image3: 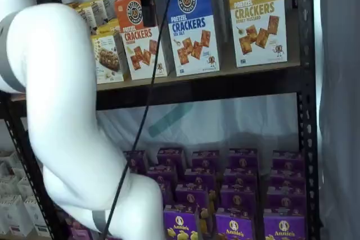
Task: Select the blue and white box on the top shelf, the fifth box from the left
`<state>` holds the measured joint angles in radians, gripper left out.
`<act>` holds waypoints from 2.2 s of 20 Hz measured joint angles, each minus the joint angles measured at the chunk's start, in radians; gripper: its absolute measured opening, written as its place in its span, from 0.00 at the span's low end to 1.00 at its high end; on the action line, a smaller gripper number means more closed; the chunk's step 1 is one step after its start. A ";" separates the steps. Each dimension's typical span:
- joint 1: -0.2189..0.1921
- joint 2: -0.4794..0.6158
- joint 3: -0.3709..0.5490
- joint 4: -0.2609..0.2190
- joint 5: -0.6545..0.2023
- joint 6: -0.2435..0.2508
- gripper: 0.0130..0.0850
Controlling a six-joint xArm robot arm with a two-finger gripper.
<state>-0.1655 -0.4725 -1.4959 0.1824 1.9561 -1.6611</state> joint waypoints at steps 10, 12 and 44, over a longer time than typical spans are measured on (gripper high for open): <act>0.033 -0.045 0.066 -0.026 -0.081 0.019 1.00; 0.024 -0.041 0.058 0.002 -0.076 0.022 1.00; -0.114 0.043 -0.015 0.279 -0.346 -0.013 1.00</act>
<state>-0.2794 -0.4294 -1.5107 0.4611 1.6098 -1.6738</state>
